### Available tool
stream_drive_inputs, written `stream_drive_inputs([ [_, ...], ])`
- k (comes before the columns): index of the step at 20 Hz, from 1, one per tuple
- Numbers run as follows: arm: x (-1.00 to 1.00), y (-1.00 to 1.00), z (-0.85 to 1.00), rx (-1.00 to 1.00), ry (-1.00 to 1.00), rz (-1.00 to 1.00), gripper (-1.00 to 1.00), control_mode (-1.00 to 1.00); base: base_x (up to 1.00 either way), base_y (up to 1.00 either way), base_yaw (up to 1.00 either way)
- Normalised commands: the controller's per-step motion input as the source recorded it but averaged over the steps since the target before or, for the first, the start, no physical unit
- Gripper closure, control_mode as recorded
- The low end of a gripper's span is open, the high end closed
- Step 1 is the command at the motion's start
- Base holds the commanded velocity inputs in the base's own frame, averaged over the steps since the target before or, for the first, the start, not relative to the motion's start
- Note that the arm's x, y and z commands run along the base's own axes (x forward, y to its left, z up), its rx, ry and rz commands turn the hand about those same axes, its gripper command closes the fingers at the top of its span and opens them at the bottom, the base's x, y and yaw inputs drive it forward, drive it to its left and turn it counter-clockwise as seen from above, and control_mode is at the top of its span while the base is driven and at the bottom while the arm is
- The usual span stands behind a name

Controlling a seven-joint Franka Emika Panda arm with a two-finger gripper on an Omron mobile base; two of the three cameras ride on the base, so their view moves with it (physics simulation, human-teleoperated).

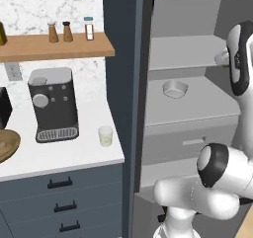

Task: Grab a lemon wedge from the fridge and one ice cube from the ice bowl, and put them in the glass of lemonade.

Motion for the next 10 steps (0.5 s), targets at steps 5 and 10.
stream_drive_inputs([
  [5,-1.0,0.5,-0.02,0.0,0.0,0.05,1.0,-1.0,0.0,0.0,0.0],
  [10,-1.0,0.5,-0.14,0.0,0.02,0.05,1.0,-1.0,0.0,0.0,0.0],
])
